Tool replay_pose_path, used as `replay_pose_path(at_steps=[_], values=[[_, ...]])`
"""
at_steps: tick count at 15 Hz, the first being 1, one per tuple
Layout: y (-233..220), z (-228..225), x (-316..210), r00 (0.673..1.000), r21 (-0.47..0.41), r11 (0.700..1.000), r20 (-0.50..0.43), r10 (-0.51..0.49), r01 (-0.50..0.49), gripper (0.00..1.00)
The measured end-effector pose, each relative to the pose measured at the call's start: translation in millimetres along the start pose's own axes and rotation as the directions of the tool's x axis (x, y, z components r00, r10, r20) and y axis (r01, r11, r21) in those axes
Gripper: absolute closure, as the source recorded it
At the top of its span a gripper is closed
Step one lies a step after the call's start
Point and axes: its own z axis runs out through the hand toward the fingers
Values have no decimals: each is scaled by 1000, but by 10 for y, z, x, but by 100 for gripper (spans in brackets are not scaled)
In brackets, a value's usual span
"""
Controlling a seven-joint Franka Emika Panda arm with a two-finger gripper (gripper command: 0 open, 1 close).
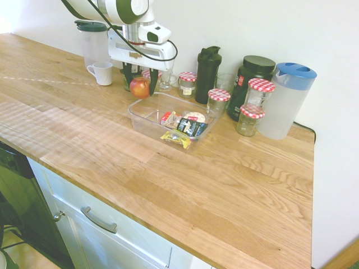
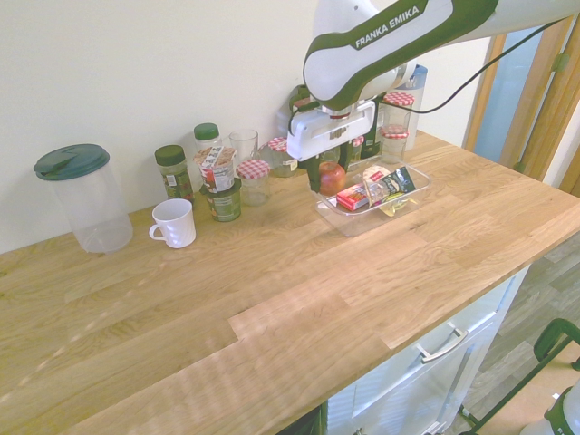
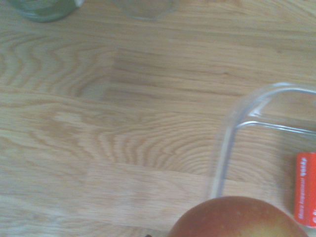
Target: Put the apple into the container
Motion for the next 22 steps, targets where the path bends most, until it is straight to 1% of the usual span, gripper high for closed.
replay_pose_path(at_steps=[2,5,6,10,19,20,22], values=[[144,156,45,1000,-10,1000,9,20,-20,100],[223,398,54,999,-2,999,2,34,-34,100],[223,474,49,999,-3,999,4,37,-37,0],[196,673,48,999,-15,999,18,51,-51,0],[183,658,52,998,-9,998,15,57,-56,0],[145,543,60,999,6,999,2,53,-53,0],[11,10,18,999,47,998,-39,33,-31,0]])
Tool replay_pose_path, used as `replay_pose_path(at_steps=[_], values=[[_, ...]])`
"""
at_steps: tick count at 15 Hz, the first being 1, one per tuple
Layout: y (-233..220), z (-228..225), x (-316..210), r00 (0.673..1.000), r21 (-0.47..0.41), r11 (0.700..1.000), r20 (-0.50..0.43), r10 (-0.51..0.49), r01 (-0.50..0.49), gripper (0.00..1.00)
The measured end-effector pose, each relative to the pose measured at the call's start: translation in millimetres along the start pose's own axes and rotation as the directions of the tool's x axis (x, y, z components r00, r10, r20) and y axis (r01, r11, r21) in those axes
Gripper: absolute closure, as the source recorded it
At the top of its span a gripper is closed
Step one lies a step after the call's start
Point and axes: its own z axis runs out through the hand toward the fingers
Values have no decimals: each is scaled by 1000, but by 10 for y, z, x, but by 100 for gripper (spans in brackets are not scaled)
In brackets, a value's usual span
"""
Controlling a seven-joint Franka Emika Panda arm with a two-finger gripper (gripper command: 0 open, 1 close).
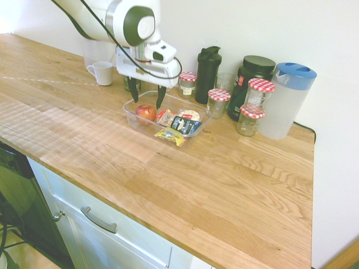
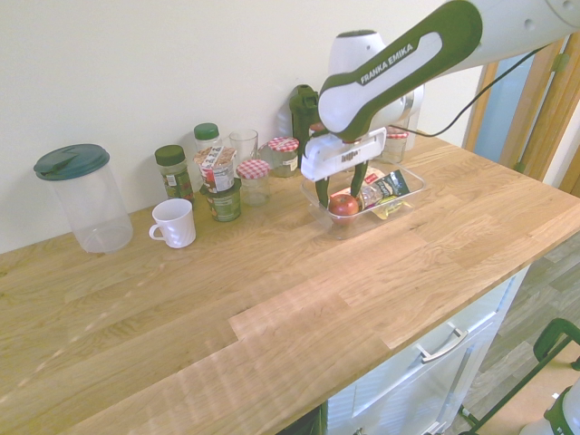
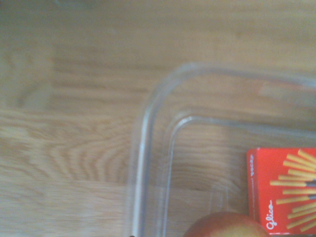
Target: Put the apple into the container
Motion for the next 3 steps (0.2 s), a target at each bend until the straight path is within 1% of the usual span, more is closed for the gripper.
replay_pose_path(at_steps=[2,3], values=[[-152,-545,-229,999,8,999,-8,-46,46,0],[-231,-675,-421,997,-1,997,10,-76,76,0]])
